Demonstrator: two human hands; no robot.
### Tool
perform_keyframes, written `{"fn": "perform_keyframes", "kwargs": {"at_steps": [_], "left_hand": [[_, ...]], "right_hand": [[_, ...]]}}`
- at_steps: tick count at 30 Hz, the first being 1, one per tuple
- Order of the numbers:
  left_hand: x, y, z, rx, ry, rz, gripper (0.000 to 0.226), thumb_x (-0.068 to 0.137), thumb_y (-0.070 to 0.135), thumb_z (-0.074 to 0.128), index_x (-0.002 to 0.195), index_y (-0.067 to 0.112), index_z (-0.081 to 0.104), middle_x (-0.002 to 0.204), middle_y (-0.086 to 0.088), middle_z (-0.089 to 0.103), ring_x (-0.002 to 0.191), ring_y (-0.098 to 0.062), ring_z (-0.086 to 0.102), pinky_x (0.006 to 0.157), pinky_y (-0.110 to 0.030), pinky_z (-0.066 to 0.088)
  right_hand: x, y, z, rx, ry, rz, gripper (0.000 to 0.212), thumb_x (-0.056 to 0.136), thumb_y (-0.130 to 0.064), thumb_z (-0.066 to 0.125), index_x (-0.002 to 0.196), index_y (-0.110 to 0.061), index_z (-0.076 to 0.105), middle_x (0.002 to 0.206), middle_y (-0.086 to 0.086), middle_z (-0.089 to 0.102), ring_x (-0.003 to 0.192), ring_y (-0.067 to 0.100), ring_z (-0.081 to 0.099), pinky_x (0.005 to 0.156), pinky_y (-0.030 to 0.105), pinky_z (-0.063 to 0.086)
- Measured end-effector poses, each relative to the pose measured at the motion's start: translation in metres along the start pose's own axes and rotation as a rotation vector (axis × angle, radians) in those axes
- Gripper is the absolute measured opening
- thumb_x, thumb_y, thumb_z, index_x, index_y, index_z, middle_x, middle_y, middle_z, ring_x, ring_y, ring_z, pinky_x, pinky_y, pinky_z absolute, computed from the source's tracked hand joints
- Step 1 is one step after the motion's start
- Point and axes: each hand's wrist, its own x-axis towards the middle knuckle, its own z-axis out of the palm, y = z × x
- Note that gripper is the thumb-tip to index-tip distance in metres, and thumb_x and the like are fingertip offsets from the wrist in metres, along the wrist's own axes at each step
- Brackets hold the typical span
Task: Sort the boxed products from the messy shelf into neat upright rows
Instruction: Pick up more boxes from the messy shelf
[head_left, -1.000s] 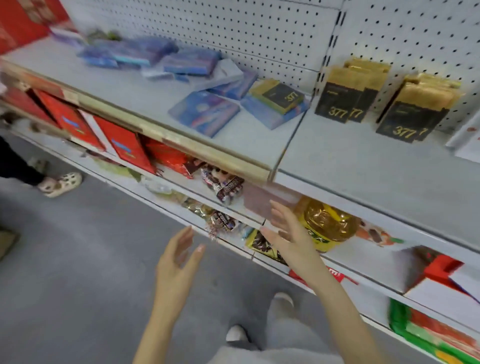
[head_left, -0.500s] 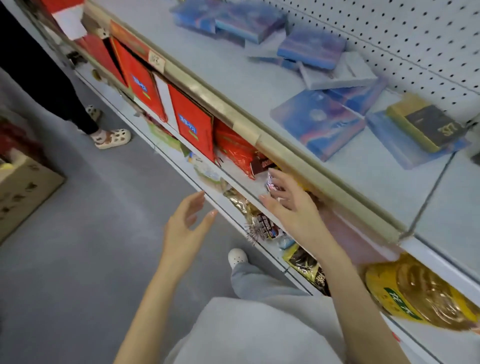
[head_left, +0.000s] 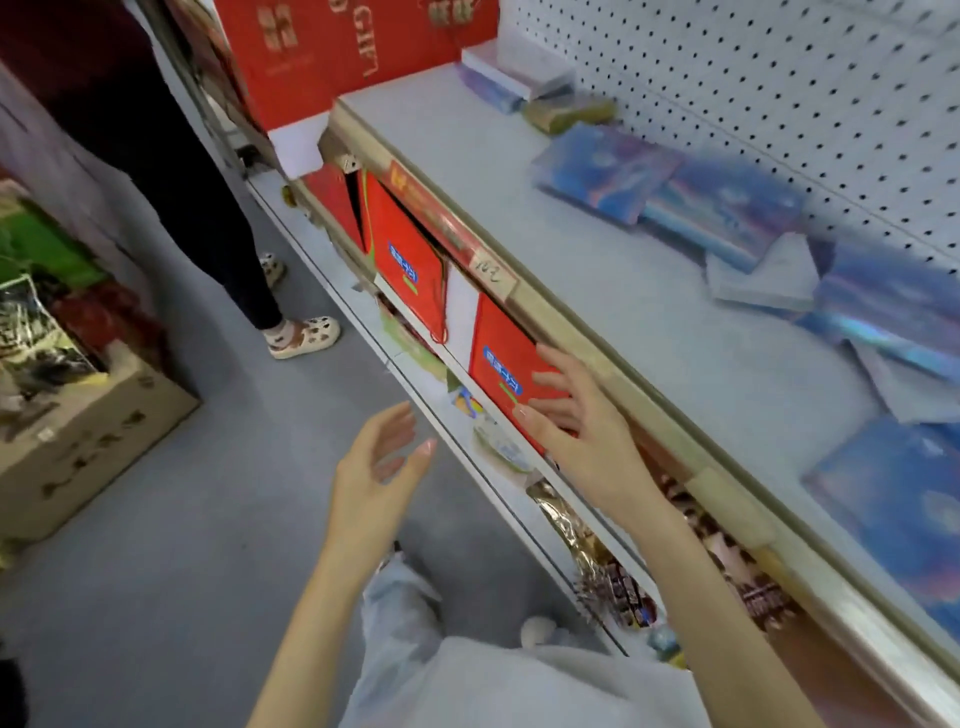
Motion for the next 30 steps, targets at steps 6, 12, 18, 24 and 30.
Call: {"fn": "perform_keyframes", "kwargs": {"at_steps": [6, 12, 18, 24, 30], "left_hand": [[0.126, 0.012, -0.092, 0.066, -0.125, 0.082, 0.037, 0.088, 0.014, 0.067, 0.123, 0.023, 0.060, 0.119, 0.007, 0.065, 0.108, 0.001, 0.060, 0.085, -0.008, 0.047], [0.221, 0.030, -0.156, 0.098, -0.191, 0.140, 0.035, 0.089, 0.013, 0.065, 0.123, 0.016, 0.060, 0.119, 0.001, 0.065, 0.109, -0.006, 0.060, 0.084, -0.010, 0.045], [0.282, 0.034, -0.152, 0.082, -0.287, 0.162, 0.034, 0.088, 0.014, 0.066, 0.120, 0.024, 0.059, 0.115, 0.008, 0.064, 0.110, -0.003, 0.059, 0.081, -0.004, 0.044], [0.337, 0.042, -0.131, 0.082, -0.365, 0.160, 0.033, 0.088, 0.017, 0.067, 0.118, 0.027, 0.060, 0.115, 0.011, 0.065, 0.108, -0.002, 0.060, 0.082, -0.009, 0.044], [0.416, 0.060, -0.106, 0.113, -0.342, 0.240, 0.032, 0.089, 0.017, 0.065, 0.119, 0.026, 0.060, 0.114, 0.013, 0.064, 0.108, 0.002, 0.059, 0.078, -0.002, 0.042]], "right_hand": [[0.069, -0.018, 0.077, 0.189, 0.264, 0.105, 0.044, 0.091, -0.018, 0.066, 0.122, -0.044, 0.050, 0.121, -0.007, 0.057, 0.088, -0.009, 0.063, 0.060, 0.006, 0.048], [0.129, -0.056, 0.123, 0.122, 0.449, 0.158, 0.041, 0.090, -0.026, 0.067, 0.125, -0.041, 0.051, 0.117, -0.011, 0.060, 0.096, 0.001, 0.064, 0.067, 0.018, 0.055], [0.176, -0.071, 0.128, 0.128, 0.610, 0.216, 0.038, 0.090, -0.025, 0.066, 0.125, -0.035, 0.054, 0.117, -0.006, 0.063, 0.104, 0.009, 0.062, 0.087, 0.024, 0.050], [0.233, -0.067, 0.116, 0.183, 0.738, 0.226, 0.038, 0.091, -0.020, 0.065, 0.127, -0.027, 0.053, 0.113, 0.000, 0.065, 0.104, 0.015, 0.064, 0.090, 0.027, 0.050], [0.314, -0.052, 0.081, 0.814, 1.102, 0.297, 0.044, 0.094, -0.013, 0.060, 0.133, -0.004, 0.042, 0.113, 0.018, 0.060, 0.096, 0.024, 0.065, 0.082, 0.027, 0.055]]}}
